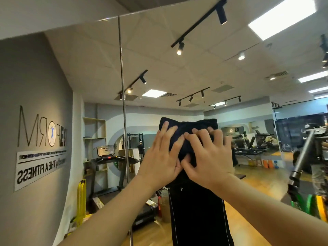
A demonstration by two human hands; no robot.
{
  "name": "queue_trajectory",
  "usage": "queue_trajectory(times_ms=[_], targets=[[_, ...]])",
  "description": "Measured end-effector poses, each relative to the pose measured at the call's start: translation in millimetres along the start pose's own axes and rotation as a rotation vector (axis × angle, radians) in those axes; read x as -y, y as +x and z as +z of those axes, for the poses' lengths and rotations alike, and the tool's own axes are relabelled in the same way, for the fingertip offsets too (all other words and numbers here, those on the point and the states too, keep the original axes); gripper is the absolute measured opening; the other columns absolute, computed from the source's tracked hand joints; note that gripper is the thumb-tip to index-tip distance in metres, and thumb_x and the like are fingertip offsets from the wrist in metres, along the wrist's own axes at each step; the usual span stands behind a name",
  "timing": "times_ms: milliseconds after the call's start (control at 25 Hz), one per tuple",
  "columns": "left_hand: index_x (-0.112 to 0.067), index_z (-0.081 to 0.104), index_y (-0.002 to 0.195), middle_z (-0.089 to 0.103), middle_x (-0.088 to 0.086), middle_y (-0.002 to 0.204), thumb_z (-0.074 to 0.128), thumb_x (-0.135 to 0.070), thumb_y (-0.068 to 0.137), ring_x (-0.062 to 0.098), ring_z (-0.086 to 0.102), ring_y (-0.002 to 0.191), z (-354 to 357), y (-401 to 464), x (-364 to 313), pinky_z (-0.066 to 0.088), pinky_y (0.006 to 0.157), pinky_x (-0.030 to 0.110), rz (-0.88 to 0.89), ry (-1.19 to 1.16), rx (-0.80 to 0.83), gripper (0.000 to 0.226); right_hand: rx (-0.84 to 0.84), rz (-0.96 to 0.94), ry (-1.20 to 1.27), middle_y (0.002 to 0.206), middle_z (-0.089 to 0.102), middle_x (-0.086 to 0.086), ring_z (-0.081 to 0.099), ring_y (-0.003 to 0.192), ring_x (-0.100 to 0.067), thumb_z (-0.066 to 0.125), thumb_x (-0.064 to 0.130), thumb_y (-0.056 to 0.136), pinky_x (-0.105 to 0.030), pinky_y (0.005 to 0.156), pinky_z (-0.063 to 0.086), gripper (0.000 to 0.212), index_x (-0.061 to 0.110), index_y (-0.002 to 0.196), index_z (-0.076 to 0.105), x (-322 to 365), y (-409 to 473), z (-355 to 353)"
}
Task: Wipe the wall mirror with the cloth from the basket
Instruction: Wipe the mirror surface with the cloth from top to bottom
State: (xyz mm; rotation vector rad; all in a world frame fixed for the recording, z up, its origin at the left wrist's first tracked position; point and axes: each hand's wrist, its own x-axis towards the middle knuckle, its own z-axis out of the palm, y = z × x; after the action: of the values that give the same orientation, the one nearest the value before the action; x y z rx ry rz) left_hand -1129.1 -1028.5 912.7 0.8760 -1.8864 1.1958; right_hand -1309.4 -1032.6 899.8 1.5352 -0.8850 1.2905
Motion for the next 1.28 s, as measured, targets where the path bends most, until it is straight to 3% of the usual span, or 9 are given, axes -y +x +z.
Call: queue_trajectory(times_ms=[120,240,480,600,720,800,960,1280], targets=[[-0.012,0.034,0.151,0.034,0.019,0.157,0.042,-0.043,0.105,0.037,0.016,0.157,-3.5,6.8,16.1,0.043,0.113,0.055,0.045,0.03,0.0,0.057,0.005,-0.012,-0.006,0.124,0.063,-0.008,0.049,0.12,-0.041,0.054,0.048,0.082,-0.048,0.086,0.042,0.054,0.019,0.126,0.064,3.2,10.1,5.4],[-0.01,0.036,0.15,0.036,0.019,0.155,0.047,-0.039,0.102,0.037,0.021,0.155,-11.1,13.0,38.2,0.048,0.11,0.053,0.031,0.042,-0.024,0.057,0.014,-0.058,-0.006,0.125,0.062,-0.008,0.049,0.122,-0.041,0.052,0.048,0.084,-0.05,0.088,0.043,0.052,0.02,0.126,0.063,13.4,35.9,10.3],[-0.016,0.035,0.145,0.031,0.013,0.157,0.039,-0.039,0.099,0.035,0.031,0.151,-53.1,33.9,106.6,0.06,0.086,0.044,-0.103,0.099,-0.081,0.052,0.004,-0.09,-0.002,0.123,0.059,-0.006,0.049,0.12,-0.038,0.052,0.045,0.087,-0.052,0.088,0.043,0.042,0.021,0.121,0.059,58.8,121.0,24.7],[-0.017,0.034,0.144,0.032,0.012,0.158,0.032,-0.044,0.1,0.033,0.046,0.139,-65.1,31.0,128.6,0.056,0.071,0.033,-0.119,0.112,-0.095,0.052,0.007,-0.085,0.016,0.124,0.057,-0.005,0.048,0.121,-0.038,0.051,0.044,0.089,-0.052,0.089,0.043,0.042,0.022,0.123,0.059,82.6,138.7,33.5],[-0.014,0.038,0.143,0.032,0.013,0.157,0.032,-0.044,0.1,0.03,0.056,0.123,-67.2,29.8,132.3,0.051,0.069,0.025,-0.128,0.09,-0.102,0.053,-0.029,-0.139,0.038,0.124,0.058,-0.004,0.049,0.119,-0.036,0.053,0.044,0.089,-0.051,0.089,0.043,0.04,0.023,0.123,0.06,82.1,143.5,35.0],[-0.013,0.037,0.144,0.03,0.013,0.157,0.032,-0.044,0.099,0.031,0.056,0.123,-64.6,37.2,126.7,0.055,0.072,0.029,-0.159,0.068,-0.115,0.055,-0.06,-0.182,0.039,0.123,0.059,-0.004,0.049,0.117,-0.035,0.054,0.042,0.09,-0.05,0.089,0.043,0.038,0.022,0.122,0.061,70.8,149.5,32.8],[-0.016,0.032,0.15,0.024,0.012,0.159,0.034,-0.038,0.098,0.038,0.035,0.146,-49.9,79.7,92.9,0.052,0.103,0.048,-0.255,-0.016,-0.179,0.056,-0.104,-0.151,0.015,0.121,0.061,-0.004,0.052,0.114,-0.035,0.05,0.037,0.091,-0.05,0.086,0.045,0.037,0.021,0.122,0.063,27.9,164.1,23.3],[-0.021,0.03,0.149,0.02,0.012,0.161,0.036,-0.036,0.097,0.037,0.012,0.155,8.3,177.8,-53.6,0.05,0.106,0.058,-0.235,-0.16,-0.192,0.054,-0.146,-0.093,-0.106,0.125,0.063,-0.004,0.053,0.112,-0.034,0.052,0.037,0.092,-0.047,0.083,0.045,0.041,0.02,0.128,0.063,-143.1,124.7,-21.3]])
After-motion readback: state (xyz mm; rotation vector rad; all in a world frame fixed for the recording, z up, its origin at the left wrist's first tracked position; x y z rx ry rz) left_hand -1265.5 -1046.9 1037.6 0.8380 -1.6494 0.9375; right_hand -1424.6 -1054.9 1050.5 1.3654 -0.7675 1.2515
